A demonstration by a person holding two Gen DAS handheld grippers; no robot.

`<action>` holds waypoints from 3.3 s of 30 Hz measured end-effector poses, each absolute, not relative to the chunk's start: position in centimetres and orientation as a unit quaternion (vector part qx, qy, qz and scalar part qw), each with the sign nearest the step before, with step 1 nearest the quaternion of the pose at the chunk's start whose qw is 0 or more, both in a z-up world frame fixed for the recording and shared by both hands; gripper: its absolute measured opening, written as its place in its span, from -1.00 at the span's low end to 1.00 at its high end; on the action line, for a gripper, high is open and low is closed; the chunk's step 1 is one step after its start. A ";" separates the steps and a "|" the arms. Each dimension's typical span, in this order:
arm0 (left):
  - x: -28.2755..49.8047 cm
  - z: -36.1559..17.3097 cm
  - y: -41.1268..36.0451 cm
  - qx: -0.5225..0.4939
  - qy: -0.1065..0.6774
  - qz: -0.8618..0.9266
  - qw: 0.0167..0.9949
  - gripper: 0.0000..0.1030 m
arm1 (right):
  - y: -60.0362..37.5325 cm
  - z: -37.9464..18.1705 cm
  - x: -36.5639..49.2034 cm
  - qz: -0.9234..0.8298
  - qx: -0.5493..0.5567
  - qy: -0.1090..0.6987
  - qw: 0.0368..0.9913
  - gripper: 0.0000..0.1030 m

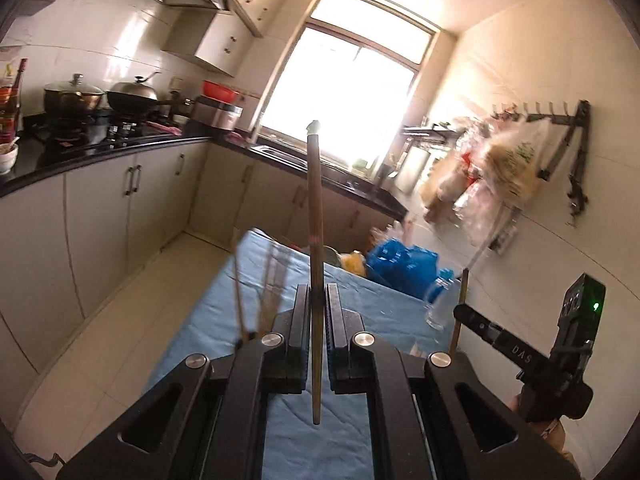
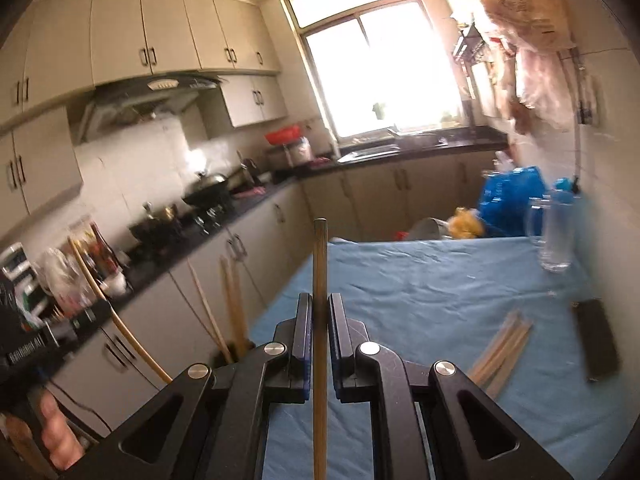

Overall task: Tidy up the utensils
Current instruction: 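Lift both held chopsticks and lower them into the black utensil cup, then open both grippers to drop the chopsticks and withdraw from the cup, then close the left gripper on a chopstick in the row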

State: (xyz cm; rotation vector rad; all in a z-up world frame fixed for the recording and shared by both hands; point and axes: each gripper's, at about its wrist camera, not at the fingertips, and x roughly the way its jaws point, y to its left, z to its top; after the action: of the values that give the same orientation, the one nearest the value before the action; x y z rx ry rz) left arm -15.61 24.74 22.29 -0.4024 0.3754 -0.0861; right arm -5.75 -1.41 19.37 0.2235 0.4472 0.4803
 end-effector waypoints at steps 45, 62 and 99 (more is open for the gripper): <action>-11.9 20.2 25.1 -0.161 0.240 0.012 0.957 -0.03 | 4.5 12.5 1.5 0.213 0.170 0.270 0.924 -0.24; -9.2 14.2 9.2 -0.098 0.368 -0.123 0.916 0.01 | -18.2 3.5 -2.9 0.036 0.185 0.375 0.907 -0.12; 11.5 1.3 -9.6 0.037 0.503 -0.190 0.842 -0.85 | -22.0 -0.7 2.1 0.027 0.163 0.394 0.904 -0.08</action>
State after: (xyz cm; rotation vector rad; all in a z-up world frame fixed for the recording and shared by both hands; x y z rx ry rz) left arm 11.51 -9.55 1.29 0.0776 1.0634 -0.4019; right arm 2.08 -21.95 -0.69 0.3366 0.8149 0.0561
